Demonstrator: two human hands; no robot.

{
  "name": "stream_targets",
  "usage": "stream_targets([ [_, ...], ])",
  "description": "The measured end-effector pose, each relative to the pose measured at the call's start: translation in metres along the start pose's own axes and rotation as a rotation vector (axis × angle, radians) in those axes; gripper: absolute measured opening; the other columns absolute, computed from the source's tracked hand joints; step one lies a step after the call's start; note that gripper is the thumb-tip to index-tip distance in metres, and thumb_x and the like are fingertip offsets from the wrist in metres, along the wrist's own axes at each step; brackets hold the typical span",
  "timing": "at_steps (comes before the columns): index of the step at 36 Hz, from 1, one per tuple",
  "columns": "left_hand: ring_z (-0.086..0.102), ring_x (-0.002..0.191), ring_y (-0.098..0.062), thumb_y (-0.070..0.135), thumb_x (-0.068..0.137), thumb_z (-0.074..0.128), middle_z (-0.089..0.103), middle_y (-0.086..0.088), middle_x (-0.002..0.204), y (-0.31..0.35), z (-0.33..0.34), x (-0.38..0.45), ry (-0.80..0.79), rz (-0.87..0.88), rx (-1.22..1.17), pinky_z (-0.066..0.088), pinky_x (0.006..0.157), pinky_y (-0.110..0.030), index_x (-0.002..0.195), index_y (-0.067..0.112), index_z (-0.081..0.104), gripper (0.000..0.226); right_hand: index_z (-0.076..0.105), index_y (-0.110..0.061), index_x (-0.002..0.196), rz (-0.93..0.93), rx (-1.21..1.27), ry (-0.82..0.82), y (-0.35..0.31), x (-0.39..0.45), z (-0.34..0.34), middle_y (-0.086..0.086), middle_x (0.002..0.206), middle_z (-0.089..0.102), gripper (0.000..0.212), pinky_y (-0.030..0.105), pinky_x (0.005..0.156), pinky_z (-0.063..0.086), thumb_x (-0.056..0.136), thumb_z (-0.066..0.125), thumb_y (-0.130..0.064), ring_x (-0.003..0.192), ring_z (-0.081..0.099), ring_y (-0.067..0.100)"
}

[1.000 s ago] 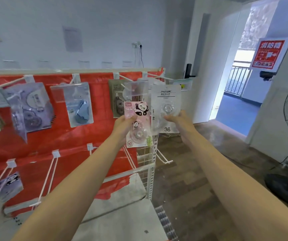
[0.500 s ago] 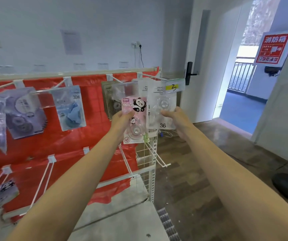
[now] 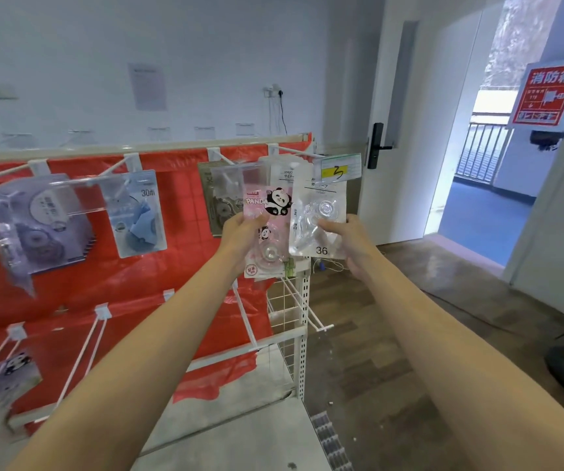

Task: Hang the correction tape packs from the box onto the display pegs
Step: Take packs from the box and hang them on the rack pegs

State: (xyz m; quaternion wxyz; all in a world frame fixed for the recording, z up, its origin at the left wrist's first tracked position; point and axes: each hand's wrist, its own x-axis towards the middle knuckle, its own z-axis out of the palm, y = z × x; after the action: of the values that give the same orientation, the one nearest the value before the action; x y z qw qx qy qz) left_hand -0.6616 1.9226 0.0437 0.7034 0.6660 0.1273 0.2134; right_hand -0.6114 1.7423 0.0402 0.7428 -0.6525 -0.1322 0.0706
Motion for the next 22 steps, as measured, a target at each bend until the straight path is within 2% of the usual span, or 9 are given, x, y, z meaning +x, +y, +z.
stream_targets([
  [2, 0.059, 0.112, -0.024, 0.019, 0.088, 0.067, 0.066, -0.009, 0.114, 0.001, 0.001, -0.001, 0.002, 0.004, 0.014, 0.042, 0.104, -0.045, 0.089, 0.016, 0.065, 0.004, 0.036, -0.005, 0.138, -0.002, 0.01, -0.017, 0.0, -0.001, 0.0, 0.01, 0.138, 0.05, 0.1, 0.051, 0.107, 0.039, 0.059, 0.083, -0.043, 0.126, 0.05, 0.028],
  [3, 0.059, 0.112, -0.023, 0.019, 0.089, 0.066, 0.066, -0.008, 0.113, 0.0, 0.002, 0.0, 0.005, 0.008, 0.025, 0.042, 0.104, -0.043, 0.088, 0.017, 0.064, 0.003, 0.042, -0.004, 0.133, 0.017, 0.015, -0.023, -0.003, -0.003, 0.003, 0.009, 0.133, 0.053, 0.084, 0.049, 0.108, 0.039, 0.068, 0.081, -0.039, 0.122, 0.053, 0.026],
  [5, 0.059, 0.111, -0.024, 0.019, 0.09, 0.065, 0.065, -0.009, 0.114, -0.001, 0.003, -0.001, 0.006, 0.01, 0.042, 0.043, 0.103, -0.043, 0.089, 0.016, 0.063, 0.003, 0.053, -0.012, 0.105, 0.04, -0.037, -0.053, -0.006, -0.007, 0.005, -0.001, 0.107, 0.061, 0.024, 0.036, 0.102, 0.042, 0.088, 0.068, -0.02, 0.099, 0.059, 0.012],
  [6, 0.059, 0.111, -0.026, 0.018, 0.09, 0.064, 0.065, -0.011, 0.114, -0.002, 0.003, -0.002, 0.005, 0.011, 0.052, 0.044, 0.102, -0.044, 0.09, 0.016, 0.063, 0.003, 0.051, -0.015, 0.096, 0.035, -0.074, -0.058, -0.005, -0.005, 0.005, -0.007, 0.096, 0.059, 0.013, 0.032, 0.095, 0.043, 0.092, 0.063, -0.015, 0.089, 0.057, 0.007],
  [9, 0.061, 0.101, -0.025, 0.018, 0.09, 0.064, 0.064, -0.011, 0.105, -0.007, 0.0, 0.0, 0.021, 0.016, 0.092, 0.046, 0.1, -0.048, 0.088, 0.012, 0.061, 0.007, 0.051, -0.013, 0.109, -0.009, -0.162, -0.008, -0.006, 0.002, 0.005, -0.002, 0.104, 0.06, 0.024, 0.03, 0.087, 0.044, 0.091, 0.065, -0.016, 0.097, 0.056, 0.014],
  [12, 0.062, 0.101, -0.029, 0.017, 0.09, 0.063, 0.066, -0.014, 0.106, -0.011, -0.005, 0.001, 0.046, 0.013, 0.139, 0.048, 0.098, -0.048, 0.092, 0.01, 0.062, 0.008, 0.053, -0.016, 0.103, -0.026, -0.275, 0.013, -0.003, 0.014, 0.007, -0.004, 0.1, 0.057, 0.018, 0.036, 0.095, 0.045, 0.091, 0.065, -0.02, 0.107, 0.054, 0.019],
  [15, 0.063, 0.104, -0.034, 0.013, 0.09, 0.063, 0.067, -0.012, 0.1, -0.017, -0.012, 0.005, 0.084, 0.0, 0.147, 0.049, 0.096, -0.05, 0.087, 0.011, 0.063, 0.004, 0.037, -0.007, 0.133, -0.013, -0.353, 0.018, 0.001, 0.026, 0.012, 0.005, 0.12, 0.051, 0.054, 0.042, 0.102, 0.041, 0.091, 0.064, -0.027, 0.12, 0.049, 0.026],
  [17, 0.063, 0.105, -0.033, 0.011, 0.09, 0.063, 0.069, -0.008, 0.097, -0.021, -0.015, 0.007, 0.109, -0.021, 0.141, 0.05, 0.095, -0.05, 0.083, 0.015, 0.064, 0.008, 0.024, -0.003, 0.141, 0.008, -0.392, 0.024, 0.004, 0.036, 0.016, 0.012, 0.131, 0.047, 0.064, 0.042, 0.102, 0.04, 0.093, 0.061, -0.026, 0.123, 0.047, 0.03],
  [22, 0.063, 0.105, -0.033, 0.014, 0.09, 0.063, 0.068, -0.014, 0.109, -0.032, -0.023, 0.014, 0.161, -0.079, 0.125, 0.049, 0.096, -0.053, 0.091, 0.015, 0.063, 0.002, 0.017, 0.003, 0.142, 0.021, -0.442, 0.02, 0.011, 0.065, 0.026, 0.019, 0.13, 0.047, 0.06, 0.038, 0.097, 0.04, 0.098, 0.053, -0.018, 0.121, 0.049, 0.032],
])
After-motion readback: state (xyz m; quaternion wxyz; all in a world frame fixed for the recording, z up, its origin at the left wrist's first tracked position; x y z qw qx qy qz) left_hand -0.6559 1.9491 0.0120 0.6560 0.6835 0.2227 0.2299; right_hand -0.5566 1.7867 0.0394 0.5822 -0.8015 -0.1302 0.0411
